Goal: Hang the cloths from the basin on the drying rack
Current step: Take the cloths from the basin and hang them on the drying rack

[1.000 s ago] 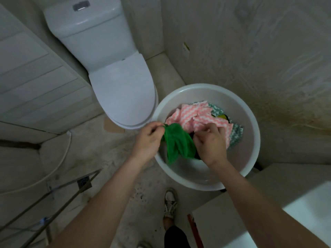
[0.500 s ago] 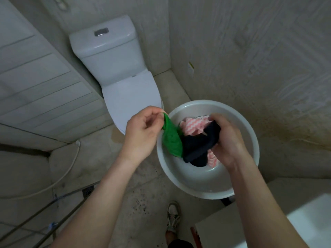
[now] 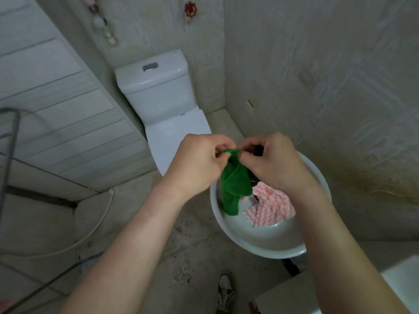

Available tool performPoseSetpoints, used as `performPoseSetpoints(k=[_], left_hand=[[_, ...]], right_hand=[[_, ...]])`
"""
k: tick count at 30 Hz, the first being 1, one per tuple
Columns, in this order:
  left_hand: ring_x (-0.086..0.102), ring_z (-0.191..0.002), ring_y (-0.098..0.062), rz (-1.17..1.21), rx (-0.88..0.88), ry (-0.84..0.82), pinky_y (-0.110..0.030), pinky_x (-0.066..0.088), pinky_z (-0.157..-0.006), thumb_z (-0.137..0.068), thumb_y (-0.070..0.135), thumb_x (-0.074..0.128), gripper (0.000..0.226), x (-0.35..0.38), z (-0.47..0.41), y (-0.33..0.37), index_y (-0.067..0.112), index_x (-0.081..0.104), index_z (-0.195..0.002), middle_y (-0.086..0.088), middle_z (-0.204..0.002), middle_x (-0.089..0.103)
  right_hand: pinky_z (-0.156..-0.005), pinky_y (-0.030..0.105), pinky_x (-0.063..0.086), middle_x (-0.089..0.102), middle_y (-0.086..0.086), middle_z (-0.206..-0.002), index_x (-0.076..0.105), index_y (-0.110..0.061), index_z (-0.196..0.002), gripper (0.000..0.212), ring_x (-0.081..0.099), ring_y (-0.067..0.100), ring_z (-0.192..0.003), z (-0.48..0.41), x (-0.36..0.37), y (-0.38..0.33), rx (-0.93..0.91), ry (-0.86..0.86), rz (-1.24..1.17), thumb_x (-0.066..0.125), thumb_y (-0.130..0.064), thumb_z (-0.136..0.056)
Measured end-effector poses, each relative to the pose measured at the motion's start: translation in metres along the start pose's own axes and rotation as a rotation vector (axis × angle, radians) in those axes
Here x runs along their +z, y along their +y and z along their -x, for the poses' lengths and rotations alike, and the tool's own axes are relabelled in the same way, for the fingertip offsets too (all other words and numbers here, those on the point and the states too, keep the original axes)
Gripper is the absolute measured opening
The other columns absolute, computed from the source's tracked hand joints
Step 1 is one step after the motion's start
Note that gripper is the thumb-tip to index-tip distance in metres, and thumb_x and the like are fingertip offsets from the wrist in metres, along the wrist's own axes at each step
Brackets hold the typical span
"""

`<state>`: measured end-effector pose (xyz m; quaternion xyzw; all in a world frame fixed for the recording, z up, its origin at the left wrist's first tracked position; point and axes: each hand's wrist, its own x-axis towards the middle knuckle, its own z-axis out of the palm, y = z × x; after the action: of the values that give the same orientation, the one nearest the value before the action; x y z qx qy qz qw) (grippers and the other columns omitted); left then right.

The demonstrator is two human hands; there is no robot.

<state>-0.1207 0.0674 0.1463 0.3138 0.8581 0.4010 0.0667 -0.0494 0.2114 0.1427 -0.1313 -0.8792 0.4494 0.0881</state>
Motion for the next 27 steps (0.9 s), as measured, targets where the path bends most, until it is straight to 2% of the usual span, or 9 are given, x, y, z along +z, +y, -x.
performPoseSetpoints(k=[7,10,12,16,17,19,22,24,27], left_hand=[[0.053,-0.066,-0.027,-0.138,-0.168,0.098,-0.035,0.040,-0.055,-0.061,-0.006,0.048,0.025,-0.003,0.002,-0.022,0.019,0.047,-0.064,0.003,-0.059,0.050],[0.050,-0.056,-0.017,0.225,-0.429,0.166,-0.027,0.036,-0.053,-0.065,-0.017,0.039,0.041,-0.025,0.011,-0.044,0.021,0.052,-0.056,0.004,-0.053,0.050],[0.053,-0.054,-0.020,0.510,-0.527,0.245,-0.027,0.039,-0.055,-0.069,-0.016,0.034,0.042,-0.049,0.018,-0.041,0.015,0.060,-0.060,-0.010,-0.060,0.056],[0.067,-0.065,-0.021,0.959,-0.569,0.234,-0.031,0.054,-0.067,-0.080,0.008,0.046,0.027,-0.108,0.030,-0.021,0.014,0.072,-0.074,-0.007,-0.070,0.070],[0.068,-0.066,-0.020,1.006,-0.543,0.225,-0.030,0.056,-0.067,-0.080,0.017,0.057,0.014,-0.124,0.034,-0.017,0.011,0.070,-0.081,-0.008,-0.072,0.071],[0.068,-0.064,-0.018,0.982,-0.482,0.314,-0.027,0.056,-0.060,-0.083,0.026,0.063,0.021,-0.153,0.043,-0.019,0.006,0.065,-0.087,-0.008,-0.072,0.070],[0.064,-0.054,-0.011,0.917,-0.364,0.529,-0.021,0.052,-0.053,-0.094,0.028,0.054,0.027,-0.184,0.055,-0.022,0.011,0.061,-0.074,-0.001,-0.061,0.067],[0.061,-0.051,-0.009,0.918,-0.313,0.604,-0.021,0.052,-0.053,-0.096,0.027,0.051,0.031,-0.198,0.066,-0.026,0.012,0.059,-0.070,0.001,-0.057,0.065],[0.061,-0.054,-0.011,0.917,-0.228,0.676,-0.024,0.054,-0.058,-0.098,0.026,0.048,0.033,-0.230,0.087,-0.038,0.012,0.060,-0.071,0.000,-0.061,0.065]], right_hand=[[-0.045,0.015,0.034,0.050,-0.014,-0.046,0.058,-0.024,-0.060,0.014,0.046,0.003,-0.046,-0.003,-0.001,-0.038,-0.030,0.092,-0.304,0.051,-0.019,-0.072],[-0.046,0.018,0.034,0.048,-0.013,-0.049,0.059,-0.022,-0.060,0.016,0.043,0.003,-0.048,-0.010,-0.010,-0.054,0.005,0.110,-0.466,0.050,-0.017,-0.073],[-0.046,0.021,0.033,0.048,-0.004,-0.055,0.059,-0.021,-0.063,0.016,0.043,0.009,-0.052,-0.014,-0.007,-0.064,0.019,0.027,-0.555,0.049,-0.016,-0.075],[-0.052,0.025,0.038,0.051,0.002,-0.061,0.059,-0.019,-0.070,0.022,0.048,0.015,-0.057,-0.020,0.006,-0.085,0.068,-0.146,-0.680,0.049,-0.010,-0.087],[-0.052,0.023,0.041,0.054,0.000,-0.060,0.060,-0.018,-0.071,0.025,0.051,0.013,-0.055,-0.021,0.010,-0.091,0.080,-0.194,-0.715,0.048,-0.007,-0.090],[-0.052,0.019,0.046,0.059,-0.002,-0.059,0.063,-0.015,-0.074,0.024,0.054,0.009,-0.054,-0.023,0.023,-0.109,0.060,-0.328,-0.752,0.050,-0.005,-0.092],[-0.060,0.021,0.054,0.070,0.003,-0.071,0.069,-0.008,-0.083,0.009,0.065,0.012,-0.064,-0.027,0.045,-0.133,-0.042,-0.576,-0.705,0.067,-0.016,-0.082],[-0.070,0.027,0.059,0.075,0.007,-0.086,0.073,-0.005,-0.094,0.027,0.072,0.018,-0.078,-0.032,0.061,-0.148,-0.077,-0.726,-0.529,0.076,-0.018,-0.071],[-0.068,0.026,0.058,0.076,-0.001,-0.082,0.075,-0.015,-0.087,0.012,0.072,0.011,-0.076,-0.039,0.096,-0.166,-0.177,-0.724,-0.109,0.078,-0.020,-0.076]])
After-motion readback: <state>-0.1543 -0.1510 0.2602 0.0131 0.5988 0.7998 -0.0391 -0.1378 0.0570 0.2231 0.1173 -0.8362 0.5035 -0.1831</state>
